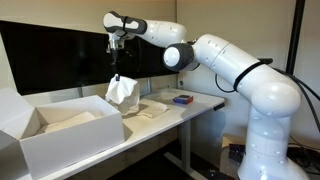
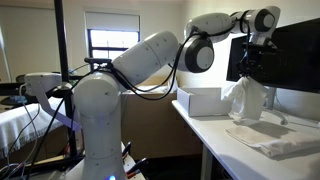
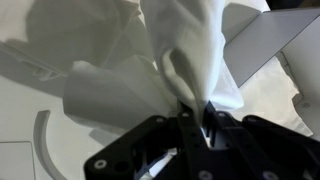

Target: Take two folded white cloths out of the white box on the left

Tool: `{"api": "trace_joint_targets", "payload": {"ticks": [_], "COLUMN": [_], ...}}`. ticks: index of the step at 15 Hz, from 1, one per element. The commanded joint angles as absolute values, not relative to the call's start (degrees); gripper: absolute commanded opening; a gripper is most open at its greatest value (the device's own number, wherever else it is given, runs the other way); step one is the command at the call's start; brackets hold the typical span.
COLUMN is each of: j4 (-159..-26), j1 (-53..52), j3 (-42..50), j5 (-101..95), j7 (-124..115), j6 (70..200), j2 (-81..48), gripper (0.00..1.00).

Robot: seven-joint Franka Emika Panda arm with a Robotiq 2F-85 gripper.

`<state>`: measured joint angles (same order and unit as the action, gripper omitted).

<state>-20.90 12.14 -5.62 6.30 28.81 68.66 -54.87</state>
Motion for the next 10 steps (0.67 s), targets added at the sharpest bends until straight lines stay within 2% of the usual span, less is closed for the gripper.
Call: {"api": "trace_joint_targets", "payload": {"ticks": [1,10], "j4": [-21.8,-22.3], "j1": [13.9,15.2], "j3": [-5.4,-5.3], "j5": [6.4,6.4], "j7": [30.8,31.4], "j6": [67.5,63.5], "j2": [-54.5,-55.6], "gripper": [0.06,0.06]}}
